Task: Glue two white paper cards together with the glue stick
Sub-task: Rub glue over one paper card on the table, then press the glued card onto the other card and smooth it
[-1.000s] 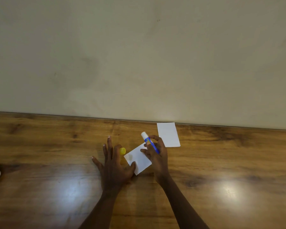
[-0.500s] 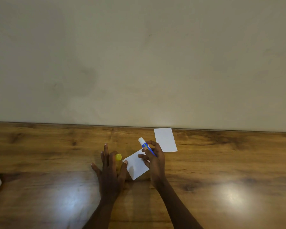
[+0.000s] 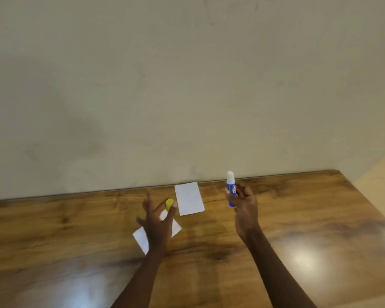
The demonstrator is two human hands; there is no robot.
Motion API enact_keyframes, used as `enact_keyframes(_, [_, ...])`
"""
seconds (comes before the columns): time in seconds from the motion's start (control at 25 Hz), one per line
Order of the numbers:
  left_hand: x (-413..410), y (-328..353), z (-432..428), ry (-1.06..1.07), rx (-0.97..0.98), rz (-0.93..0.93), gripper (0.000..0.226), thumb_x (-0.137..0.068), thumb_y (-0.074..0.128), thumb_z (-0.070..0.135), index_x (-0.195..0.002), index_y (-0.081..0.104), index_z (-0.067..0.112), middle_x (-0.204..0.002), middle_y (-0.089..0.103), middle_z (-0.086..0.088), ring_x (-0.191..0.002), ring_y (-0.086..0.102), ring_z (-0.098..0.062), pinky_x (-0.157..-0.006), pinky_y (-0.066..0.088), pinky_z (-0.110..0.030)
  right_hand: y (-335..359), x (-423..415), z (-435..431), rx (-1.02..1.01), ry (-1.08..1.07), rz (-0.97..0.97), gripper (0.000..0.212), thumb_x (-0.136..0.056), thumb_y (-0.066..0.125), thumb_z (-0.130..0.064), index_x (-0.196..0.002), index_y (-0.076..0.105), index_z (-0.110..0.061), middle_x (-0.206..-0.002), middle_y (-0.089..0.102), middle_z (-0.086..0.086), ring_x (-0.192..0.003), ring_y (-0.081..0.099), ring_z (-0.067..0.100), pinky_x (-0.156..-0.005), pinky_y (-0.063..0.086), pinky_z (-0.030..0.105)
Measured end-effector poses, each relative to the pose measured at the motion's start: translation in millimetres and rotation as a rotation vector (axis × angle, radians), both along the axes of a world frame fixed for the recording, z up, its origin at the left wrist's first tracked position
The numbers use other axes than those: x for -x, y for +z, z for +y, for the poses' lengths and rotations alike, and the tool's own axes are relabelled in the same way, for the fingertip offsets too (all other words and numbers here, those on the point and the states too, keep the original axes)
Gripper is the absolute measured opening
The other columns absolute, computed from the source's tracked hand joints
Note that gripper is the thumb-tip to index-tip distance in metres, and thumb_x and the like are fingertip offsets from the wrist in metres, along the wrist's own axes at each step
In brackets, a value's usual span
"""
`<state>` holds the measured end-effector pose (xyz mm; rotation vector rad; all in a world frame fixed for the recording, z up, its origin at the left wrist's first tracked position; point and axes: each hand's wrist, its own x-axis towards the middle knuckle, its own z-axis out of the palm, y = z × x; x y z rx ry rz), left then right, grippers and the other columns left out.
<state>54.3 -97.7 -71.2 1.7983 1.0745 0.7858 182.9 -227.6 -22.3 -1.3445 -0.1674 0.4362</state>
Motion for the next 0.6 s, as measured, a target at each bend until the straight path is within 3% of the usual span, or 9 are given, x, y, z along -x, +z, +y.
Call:
enact_keyframes(0.16, [-81, 5, -60, -0.217, 0.008, 0.014, 0.053, -0.084, 0.057, 0.037, -0.132, 0.044, 0.019, -0.145, 0.031, 0.010, -0.143, 0.007, -0.015, -0.110, -0.015, -0.051, -2, -47, -48, 0.165, 0.001, -0.178, 0.030, -0.077, 0.060, 0.008, -0.083, 0.051, -0.021, -0.083, 0.060, 0.000, -0.070, 0.060, 0.004, -0.057, 0.049, 0.008])
enact_keyframes(0.36, [-130, -24, -89, -0.330, -0.142, 0.346, 0.045, -0.089, 0.043, 0.046, -0.129, 0.046, 0.027, -0.156, 0.007, 0.000, -0.144, 0.005, -0.021, -0.110, -0.008, -0.058, -32, -80, -68, 0.286, 0.032, -0.227, 0.033, -0.080, 0.058, 0.006, -0.085, 0.043, -0.023, -0.085, 0.057, 0.001, -0.081, 0.054, 0.017, -0.070, 0.046, 0.024])
enact_keyframes(0.52, [-141, -37, -90, -0.396, -0.199, 0.428, 0.044, -0.091, 0.039, 0.044, -0.133, 0.038, 0.033, -0.156, -0.001, 0.001, -0.144, -0.002, -0.021, -0.110, -0.008, -0.057, -58, -86, -67, 0.407, 0.047, -0.229, 0.024, -0.080, 0.058, 0.003, -0.093, 0.044, -0.012, -0.089, 0.060, 0.010, -0.086, 0.056, 0.029, -0.076, 0.049, 0.041])
enact_keyframes(0.6, [-143, -42, -92, -0.411, -0.255, 0.488, 0.044, -0.091, 0.039, 0.043, -0.134, 0.036, 0.034, -0.156, -0.001, 0.001, -0.144, -0.004, -0.022, -0.111, -0.009, -0.056, -67, -87, -67, 0.459, 0.040, -0.244, 0.030, -0.080, 0.060, 0.001, -0.104, 0.042, -0.006, -0.093, 0.063, 0.007, -0.091, 0.059, 0.027, -0.081, 0.049, 0.040])
